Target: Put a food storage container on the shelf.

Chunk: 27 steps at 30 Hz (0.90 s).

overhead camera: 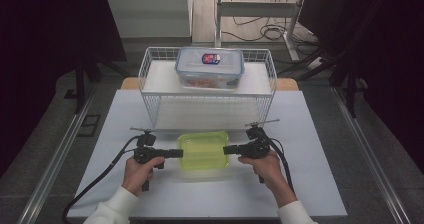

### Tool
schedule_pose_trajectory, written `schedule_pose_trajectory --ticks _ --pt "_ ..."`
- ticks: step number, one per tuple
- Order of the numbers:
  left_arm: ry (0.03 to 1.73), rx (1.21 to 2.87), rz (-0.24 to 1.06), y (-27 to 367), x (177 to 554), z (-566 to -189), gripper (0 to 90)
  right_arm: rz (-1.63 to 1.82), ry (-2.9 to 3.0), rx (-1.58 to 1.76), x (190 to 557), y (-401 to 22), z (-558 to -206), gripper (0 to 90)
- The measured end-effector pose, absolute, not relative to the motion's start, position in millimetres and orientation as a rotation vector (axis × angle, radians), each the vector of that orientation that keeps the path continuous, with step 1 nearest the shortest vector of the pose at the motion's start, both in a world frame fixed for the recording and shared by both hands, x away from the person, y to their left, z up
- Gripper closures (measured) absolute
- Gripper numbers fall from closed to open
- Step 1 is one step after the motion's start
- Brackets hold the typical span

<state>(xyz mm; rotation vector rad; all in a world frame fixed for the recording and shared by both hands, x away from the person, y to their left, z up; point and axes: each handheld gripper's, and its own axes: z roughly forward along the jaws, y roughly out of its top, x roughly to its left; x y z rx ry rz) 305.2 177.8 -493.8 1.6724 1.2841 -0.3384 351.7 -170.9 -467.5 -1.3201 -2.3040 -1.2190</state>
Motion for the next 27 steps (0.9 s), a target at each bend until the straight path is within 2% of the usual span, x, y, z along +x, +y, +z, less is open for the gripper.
schedule_pose_trajectory --ticks 16,27 --pt "1.212 1.665 -0.239 180 294 -460 80.9 -1.345 -2.355 -1.258 340 -171 -442 79.1" --pt "1.129 1.681 -0.127 183 283 -425 80.9 -1.502 -2.42 -1.181 326 -169 -408 79.0"
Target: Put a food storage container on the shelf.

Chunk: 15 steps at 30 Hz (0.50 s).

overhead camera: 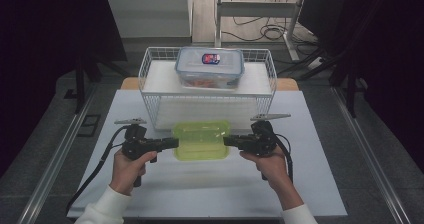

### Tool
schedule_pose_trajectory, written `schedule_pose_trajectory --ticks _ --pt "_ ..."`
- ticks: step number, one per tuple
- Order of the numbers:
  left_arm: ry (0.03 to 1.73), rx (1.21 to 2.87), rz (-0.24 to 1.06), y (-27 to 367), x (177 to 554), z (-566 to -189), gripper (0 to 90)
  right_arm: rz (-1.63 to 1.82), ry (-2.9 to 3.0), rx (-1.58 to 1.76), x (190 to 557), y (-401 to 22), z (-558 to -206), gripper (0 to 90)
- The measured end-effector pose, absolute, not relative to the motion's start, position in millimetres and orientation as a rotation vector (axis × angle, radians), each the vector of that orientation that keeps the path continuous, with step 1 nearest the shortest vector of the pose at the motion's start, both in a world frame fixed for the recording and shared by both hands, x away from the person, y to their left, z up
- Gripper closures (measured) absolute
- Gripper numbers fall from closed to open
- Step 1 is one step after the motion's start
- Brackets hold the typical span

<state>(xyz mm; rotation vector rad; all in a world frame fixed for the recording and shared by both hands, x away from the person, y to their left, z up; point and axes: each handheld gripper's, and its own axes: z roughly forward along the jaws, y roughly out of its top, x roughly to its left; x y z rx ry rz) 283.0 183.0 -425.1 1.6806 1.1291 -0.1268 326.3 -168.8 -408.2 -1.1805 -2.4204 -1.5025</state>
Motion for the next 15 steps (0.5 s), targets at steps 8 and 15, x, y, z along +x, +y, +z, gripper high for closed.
schedule_pose_trajectory --ticks 8,15 --pt "1.104 1.684 -0.096 185 281 -413 80.9 -1.536 -2.472 -1.149 322 -167 -396 78.6" --pt "1.078 1.694 -0.077 185 284 -397 80.9 -1.572 -2.465 -1.137 322 -167 -386 78.6"
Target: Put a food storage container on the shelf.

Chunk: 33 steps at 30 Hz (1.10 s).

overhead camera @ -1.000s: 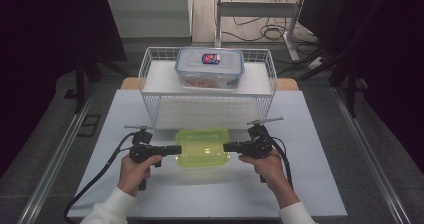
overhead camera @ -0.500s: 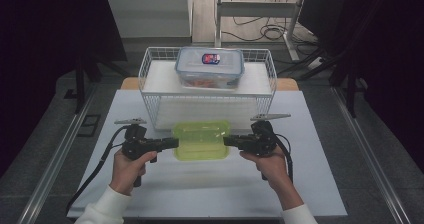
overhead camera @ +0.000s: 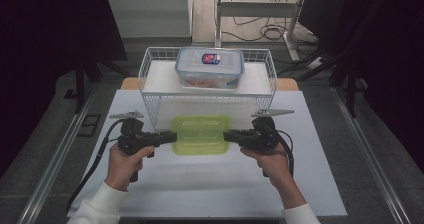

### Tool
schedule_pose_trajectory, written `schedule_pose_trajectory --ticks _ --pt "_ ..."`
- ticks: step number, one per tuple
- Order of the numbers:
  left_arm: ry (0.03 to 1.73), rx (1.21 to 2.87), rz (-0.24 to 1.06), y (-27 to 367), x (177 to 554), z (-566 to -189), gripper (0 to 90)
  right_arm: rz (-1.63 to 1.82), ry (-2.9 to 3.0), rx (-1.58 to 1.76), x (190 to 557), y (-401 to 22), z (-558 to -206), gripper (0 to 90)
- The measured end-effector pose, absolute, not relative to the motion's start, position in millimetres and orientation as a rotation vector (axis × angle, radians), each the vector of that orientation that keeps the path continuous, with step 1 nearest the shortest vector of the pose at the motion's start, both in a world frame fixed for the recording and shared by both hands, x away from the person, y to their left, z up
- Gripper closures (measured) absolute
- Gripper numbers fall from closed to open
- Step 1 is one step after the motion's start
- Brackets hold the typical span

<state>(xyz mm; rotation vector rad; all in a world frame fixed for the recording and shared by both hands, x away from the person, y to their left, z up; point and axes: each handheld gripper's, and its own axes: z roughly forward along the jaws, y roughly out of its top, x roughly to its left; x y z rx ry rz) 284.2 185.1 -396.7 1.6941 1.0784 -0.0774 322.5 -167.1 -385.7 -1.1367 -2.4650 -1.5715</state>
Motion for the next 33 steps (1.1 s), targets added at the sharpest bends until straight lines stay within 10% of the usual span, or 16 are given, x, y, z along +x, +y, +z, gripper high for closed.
schedule_pose_trajectory --ticks 33 --pt "0.991 1.684 -0.01 189 322 -318 81.0 -1.692 -2.48 -1.109 348 -167 -301 79.0"
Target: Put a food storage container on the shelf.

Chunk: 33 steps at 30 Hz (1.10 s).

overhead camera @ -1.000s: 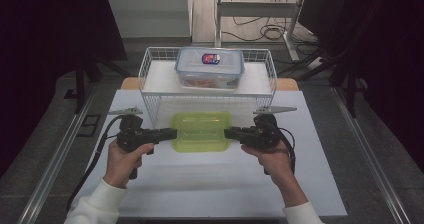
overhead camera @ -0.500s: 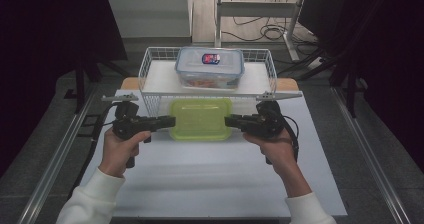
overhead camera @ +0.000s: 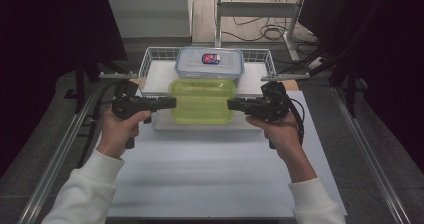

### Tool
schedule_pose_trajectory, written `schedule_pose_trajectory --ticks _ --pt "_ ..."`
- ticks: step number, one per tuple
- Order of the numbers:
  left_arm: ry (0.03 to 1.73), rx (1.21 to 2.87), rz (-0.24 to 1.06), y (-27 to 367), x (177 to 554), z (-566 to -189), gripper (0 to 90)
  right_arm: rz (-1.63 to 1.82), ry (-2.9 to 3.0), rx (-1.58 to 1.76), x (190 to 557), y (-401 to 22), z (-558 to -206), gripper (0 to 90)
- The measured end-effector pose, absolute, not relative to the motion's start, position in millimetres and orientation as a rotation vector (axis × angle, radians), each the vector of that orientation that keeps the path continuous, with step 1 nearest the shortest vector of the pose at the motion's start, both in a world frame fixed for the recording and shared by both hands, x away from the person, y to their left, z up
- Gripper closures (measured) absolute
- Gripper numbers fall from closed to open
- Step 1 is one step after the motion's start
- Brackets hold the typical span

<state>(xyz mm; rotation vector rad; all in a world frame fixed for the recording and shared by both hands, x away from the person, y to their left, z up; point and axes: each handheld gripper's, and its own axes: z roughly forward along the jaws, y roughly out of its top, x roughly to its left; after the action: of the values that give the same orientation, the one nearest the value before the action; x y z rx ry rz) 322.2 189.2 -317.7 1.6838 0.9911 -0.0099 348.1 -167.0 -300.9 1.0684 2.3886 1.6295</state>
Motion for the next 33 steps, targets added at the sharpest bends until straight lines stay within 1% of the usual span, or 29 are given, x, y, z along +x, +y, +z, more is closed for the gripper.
schedule_pose_trajectory --ticks 10,20,33 --pt "0.955 1.696 0.005 184 347 -291 81.0 1.626 2.357 1.083 364 -172 -278 79.2" --pt "0.933 1.687 -0.004 185 365 -274 81.1 1.643 2.339 1.082 378 -174 -257 79.5" --pt "0.945 1.7 -0.007 186 394 -257 81.1 1.675 2.324 1.119 404 -173 -243 79.7"
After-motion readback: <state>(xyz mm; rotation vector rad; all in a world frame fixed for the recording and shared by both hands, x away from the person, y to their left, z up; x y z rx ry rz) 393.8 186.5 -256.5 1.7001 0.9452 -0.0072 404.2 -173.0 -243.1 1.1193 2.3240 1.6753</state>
